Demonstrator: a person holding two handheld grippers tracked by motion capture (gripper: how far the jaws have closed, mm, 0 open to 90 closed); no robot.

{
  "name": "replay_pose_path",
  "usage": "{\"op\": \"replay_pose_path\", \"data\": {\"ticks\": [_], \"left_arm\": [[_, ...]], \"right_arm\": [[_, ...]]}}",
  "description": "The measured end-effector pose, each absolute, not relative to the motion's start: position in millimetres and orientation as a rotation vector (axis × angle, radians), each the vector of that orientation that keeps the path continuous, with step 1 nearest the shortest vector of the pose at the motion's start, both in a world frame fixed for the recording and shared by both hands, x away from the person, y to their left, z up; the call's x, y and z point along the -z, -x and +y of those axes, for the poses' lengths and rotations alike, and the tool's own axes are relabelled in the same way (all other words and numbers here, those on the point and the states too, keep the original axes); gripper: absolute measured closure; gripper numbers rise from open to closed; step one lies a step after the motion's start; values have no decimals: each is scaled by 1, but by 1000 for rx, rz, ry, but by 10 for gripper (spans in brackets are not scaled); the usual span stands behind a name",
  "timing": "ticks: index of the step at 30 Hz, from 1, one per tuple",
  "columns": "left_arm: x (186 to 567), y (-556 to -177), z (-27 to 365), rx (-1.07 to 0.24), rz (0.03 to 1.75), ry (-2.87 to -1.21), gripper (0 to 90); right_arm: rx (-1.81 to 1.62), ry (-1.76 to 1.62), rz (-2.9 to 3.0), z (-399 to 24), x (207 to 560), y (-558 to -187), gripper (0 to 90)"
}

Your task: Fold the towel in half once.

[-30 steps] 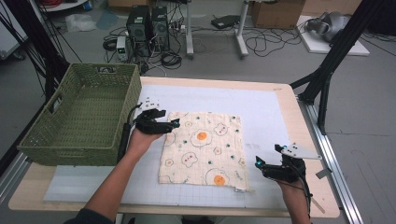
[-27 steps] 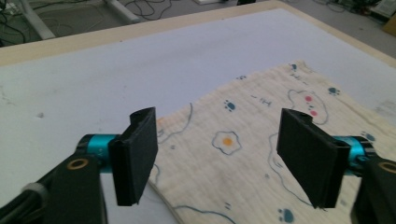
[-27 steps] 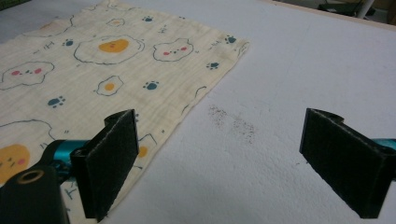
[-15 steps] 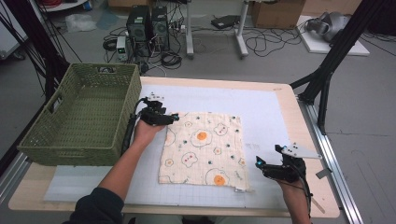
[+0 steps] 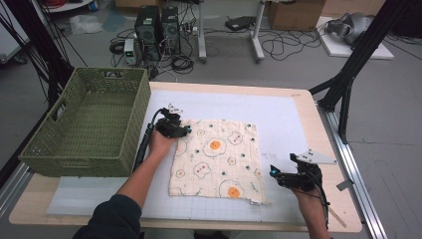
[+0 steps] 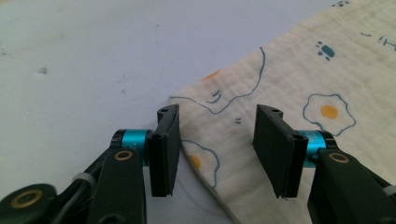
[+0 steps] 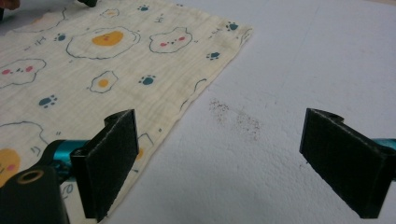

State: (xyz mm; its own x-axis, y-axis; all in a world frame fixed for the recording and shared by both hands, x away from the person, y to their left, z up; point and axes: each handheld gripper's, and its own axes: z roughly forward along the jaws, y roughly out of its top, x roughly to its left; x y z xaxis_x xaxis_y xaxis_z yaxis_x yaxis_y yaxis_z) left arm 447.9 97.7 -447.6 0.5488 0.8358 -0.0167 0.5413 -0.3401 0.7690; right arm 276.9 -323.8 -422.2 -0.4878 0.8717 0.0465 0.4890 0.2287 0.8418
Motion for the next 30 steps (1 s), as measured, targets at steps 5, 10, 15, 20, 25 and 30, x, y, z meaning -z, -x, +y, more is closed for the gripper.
{"op": "replay_pose_path", "data": {"ticks": [5, 10, 15, 20, 25, 30], "left_arm": [[448, -447, 100, -494, 1100, -2032, 568], [447, -448, 106, -462, 1120, -2011, 729], [447, -449, 110, -446, 1129, -1999, 825], [448, -449, 108, -462, 1119, -2002, 856], [447, -448, 108, -462, 1122, -2002, 859], [449, -450, 109, -455, 1121, -1987, 860]], "right_arm": [[-1183, -1275, 2099, -320, 424, -299, 109], [-1154, -1306, 2126, -312, 428, -332, 109], [-1107, -1309, 2172, -303, 426, -363, 109], [-1037, -1322, 2215, -291, 429, -393, 114], [-979, -1348, 2227, -279, 435, -418, 242], [-1050, -1375, 2196, -271, 440, -427, 413]]}}
